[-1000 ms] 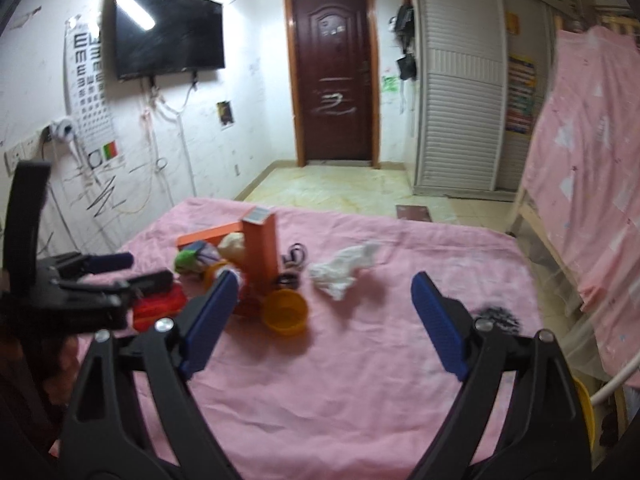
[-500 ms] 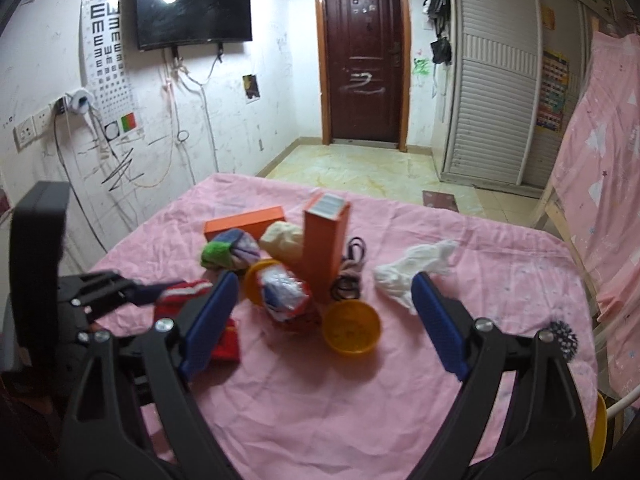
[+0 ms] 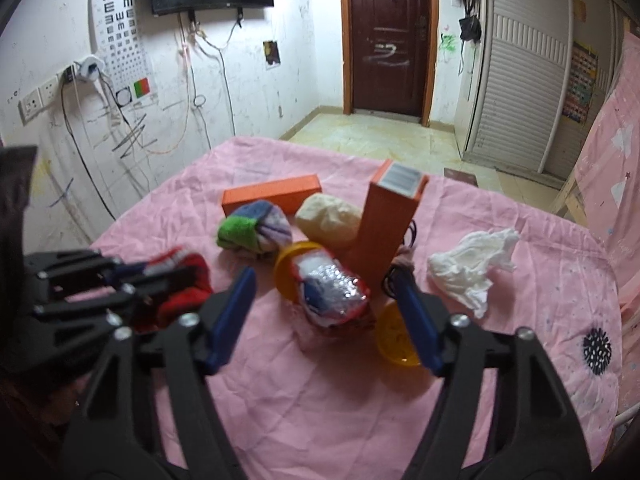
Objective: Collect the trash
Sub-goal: 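Grasp the red striped knit sock with the left tool while the right tool grasps the clear plastic bottle, then carry the sock and bottle toward the yellow bin with both tools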
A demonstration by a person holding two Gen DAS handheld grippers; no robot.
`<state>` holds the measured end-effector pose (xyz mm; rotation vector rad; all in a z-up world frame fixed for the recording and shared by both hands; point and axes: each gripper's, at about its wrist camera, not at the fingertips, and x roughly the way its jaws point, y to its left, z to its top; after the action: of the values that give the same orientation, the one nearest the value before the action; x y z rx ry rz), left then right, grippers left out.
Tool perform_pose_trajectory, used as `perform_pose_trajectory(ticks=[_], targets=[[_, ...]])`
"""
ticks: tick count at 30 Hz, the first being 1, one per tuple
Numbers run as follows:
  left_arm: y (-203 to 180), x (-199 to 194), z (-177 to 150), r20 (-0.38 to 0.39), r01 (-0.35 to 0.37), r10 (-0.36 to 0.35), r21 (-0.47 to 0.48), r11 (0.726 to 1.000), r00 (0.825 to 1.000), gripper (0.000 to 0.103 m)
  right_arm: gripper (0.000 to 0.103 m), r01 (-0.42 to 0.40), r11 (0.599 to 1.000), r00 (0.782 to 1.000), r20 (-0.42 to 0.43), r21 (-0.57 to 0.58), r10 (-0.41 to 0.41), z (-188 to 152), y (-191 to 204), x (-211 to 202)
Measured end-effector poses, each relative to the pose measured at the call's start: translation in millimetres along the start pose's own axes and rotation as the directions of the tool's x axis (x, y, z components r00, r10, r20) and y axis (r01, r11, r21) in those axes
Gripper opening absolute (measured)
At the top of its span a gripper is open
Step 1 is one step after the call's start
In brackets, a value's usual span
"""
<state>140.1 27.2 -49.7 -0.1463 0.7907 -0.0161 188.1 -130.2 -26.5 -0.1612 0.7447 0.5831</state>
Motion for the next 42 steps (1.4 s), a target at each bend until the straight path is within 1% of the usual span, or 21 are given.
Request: perform_pose_trajectory(ticks=[4,6,7,9,12,20,27,33,42], targets=[[9,-6,4,0.02,-0.008,0.009,-0.024,1.0,1.0,0.008,0.06,0.009,1.0,1.0,-0.023,0.002,-0.009,0,1,9],[12,-9,5,0.029,-0.012,0.013,-0.034,0.999,0.999,0.008,0.048,0.016,1.0,0.999,-0.032,0.009,-0.015,0,-1,12],[13,-10,6,0.036,-0.015,0.016,-0.04,0.999,0.999,0.008,0.044,0.016,1.0,0.999,-0.037,0.011,-0.016,-1,-1,13],[13,-13,7,0.043,-0.015,0.017,-0.045,0.999,0.999,0.008,0.031,0.017,1.0,0.999,-0.047,0.012,-0.017,-1,-2,15],[13,-16,7,0.055,-0.02,0.022,-0.045,0.999,0.998,0.008,0.026,-0.004,1.0,0.999,-0.036,0.014,0.005,-4,0,10],[7,-31,8,0.093,-0.032,0.035,-0.037,0.999,0.995,0.008,0.026,-0.026,0.999,0.999,0.038,0.036,0.024,-9,-5,-20],[-14,-46,12,0.126,-0.033,0.033,-0.005,0.999,0.991,0.008,0.026,-0.034,0.997,0.994,0.101,0.067,0.027,-13,-16,-51],[-38,-56,13,0.148,-0.031,0.025,0.035,0.999,0.989,0.008,0.026,-0.011,0.994,0.987,0.162,0.11,-0.007,-23,-37,-81],[-87,-66,14,0.168,-0.02,0.001,0.11,0.994,0.986,0.008,0.027,0.023,0.977,0.968,0.24,0.213,-0.075,-47,-84,-124]])
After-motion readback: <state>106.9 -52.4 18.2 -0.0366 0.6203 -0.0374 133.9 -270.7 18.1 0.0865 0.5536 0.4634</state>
